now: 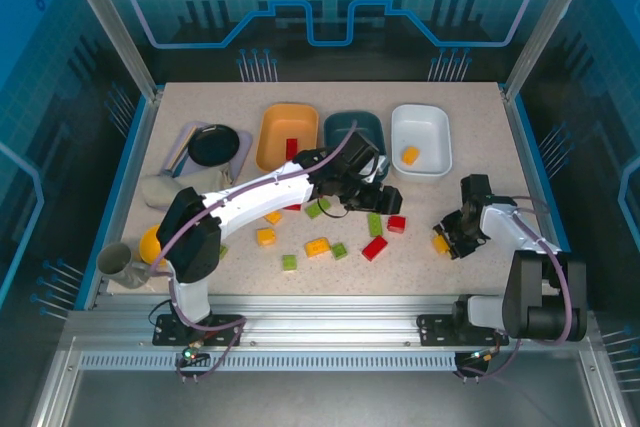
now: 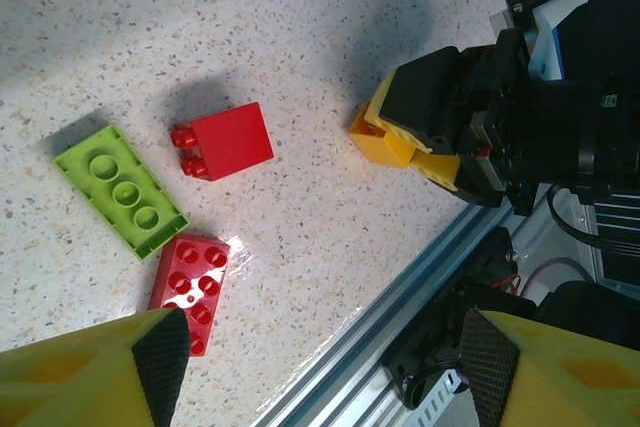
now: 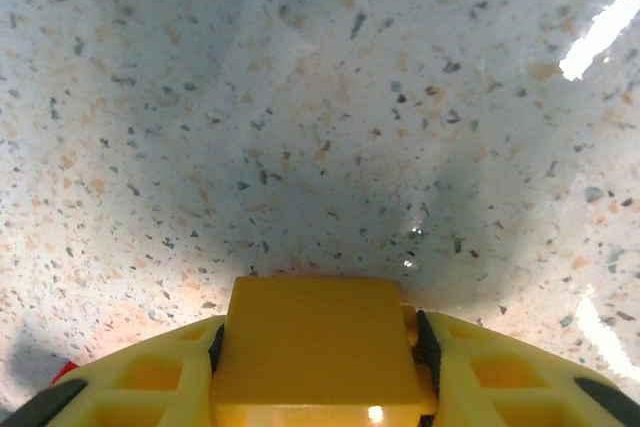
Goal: Sort the legos into containers by color
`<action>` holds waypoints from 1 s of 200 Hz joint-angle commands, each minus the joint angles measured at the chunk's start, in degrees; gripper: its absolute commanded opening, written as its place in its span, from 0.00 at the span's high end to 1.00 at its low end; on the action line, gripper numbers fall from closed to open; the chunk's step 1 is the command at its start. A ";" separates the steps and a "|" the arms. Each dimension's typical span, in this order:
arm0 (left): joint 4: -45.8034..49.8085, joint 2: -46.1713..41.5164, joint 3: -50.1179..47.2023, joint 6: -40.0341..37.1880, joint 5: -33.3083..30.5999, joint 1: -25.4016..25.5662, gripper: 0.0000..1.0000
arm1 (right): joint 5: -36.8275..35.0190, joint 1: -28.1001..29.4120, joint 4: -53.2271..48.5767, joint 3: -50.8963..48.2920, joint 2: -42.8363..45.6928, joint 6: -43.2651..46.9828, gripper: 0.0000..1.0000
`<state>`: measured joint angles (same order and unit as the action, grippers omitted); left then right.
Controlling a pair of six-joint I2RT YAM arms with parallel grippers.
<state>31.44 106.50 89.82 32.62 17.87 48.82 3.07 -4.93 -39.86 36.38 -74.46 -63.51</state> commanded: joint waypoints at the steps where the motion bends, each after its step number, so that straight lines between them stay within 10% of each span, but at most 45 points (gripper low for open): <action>1: -0.37 -2.75 -0.79 0.05 -0.87 0.40 0.25 | -1.70 0.34 -1.11 2.09 0.82 2.94 0.66; 59: -0.01 -7.18 0.71 3.71 -6.45 -4.06 0.25 | -14.37 11.42 -5.14 23.50 1.19 16.49 0.69; 200: -3.67 -5.60 3.48 13.16 -6.00 -14.49 0.24 | -16.68 9.13 -18.96 67.66 -47.53 34.21 0.70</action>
<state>27.92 99.83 91.90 45.15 11.81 34.65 -13.10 4.71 -54.08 100.79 -119.46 -30.30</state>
